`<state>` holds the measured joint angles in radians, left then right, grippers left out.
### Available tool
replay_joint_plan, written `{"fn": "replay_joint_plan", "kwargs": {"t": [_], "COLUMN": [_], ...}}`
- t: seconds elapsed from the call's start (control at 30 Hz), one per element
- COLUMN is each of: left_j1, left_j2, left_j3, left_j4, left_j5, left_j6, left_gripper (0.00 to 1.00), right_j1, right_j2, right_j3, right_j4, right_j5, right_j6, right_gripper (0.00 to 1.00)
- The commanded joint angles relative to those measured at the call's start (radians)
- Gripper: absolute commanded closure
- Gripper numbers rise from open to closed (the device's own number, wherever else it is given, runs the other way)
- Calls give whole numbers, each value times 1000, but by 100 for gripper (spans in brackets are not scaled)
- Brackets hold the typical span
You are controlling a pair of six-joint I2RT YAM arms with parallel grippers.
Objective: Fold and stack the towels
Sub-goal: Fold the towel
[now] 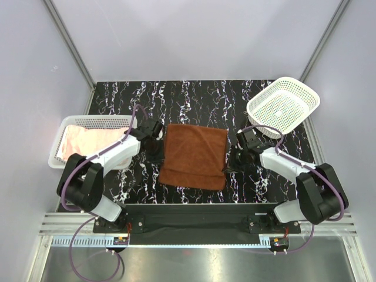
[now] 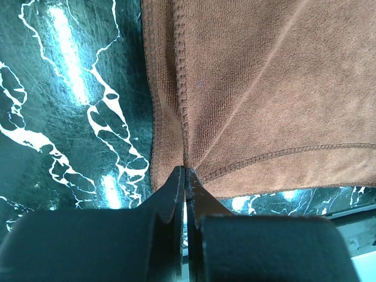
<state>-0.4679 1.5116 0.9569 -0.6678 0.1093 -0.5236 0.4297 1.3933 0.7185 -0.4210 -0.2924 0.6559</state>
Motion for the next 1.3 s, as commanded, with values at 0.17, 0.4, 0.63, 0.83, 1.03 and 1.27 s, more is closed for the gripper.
{"fn": "replay_joint_plan", "kwargs": {"t": [0.17, 0.4, 0.63, 0.83, 1.03, 1.27], "left_j1": [-3, -3, -2, -2, -3, -3], "left_j2": [-59, -156, -172, -134, -107, -117], "left_j3": [103, 154, 68, -53, -135, -159], "left_j4": [-96, -216, -234, -106, -47, -32], "left_j5": [-57, -106, -102, 19, 33, 49], "left_j6": [43, 50, 67, 37, 25, 19], "left_gripper": [100, 100, 100, 100, 100, 100], "right_j1": [6, 6, 6, 4, 4, 6], "right_j2": [-2, -106, -161, -149, -137, -131], "right_j3": [67, 72, -11, -68, -125, -122], "right_j4": [-10, -107, -116, -65, -7, -7], "right_j5": [7, 26, 4, -4, -16, -42], "right_j6": [-19, -32, -33, -27, -25, -38], "right_gripper": [100, 100, 100, 100, 100, 100]}}
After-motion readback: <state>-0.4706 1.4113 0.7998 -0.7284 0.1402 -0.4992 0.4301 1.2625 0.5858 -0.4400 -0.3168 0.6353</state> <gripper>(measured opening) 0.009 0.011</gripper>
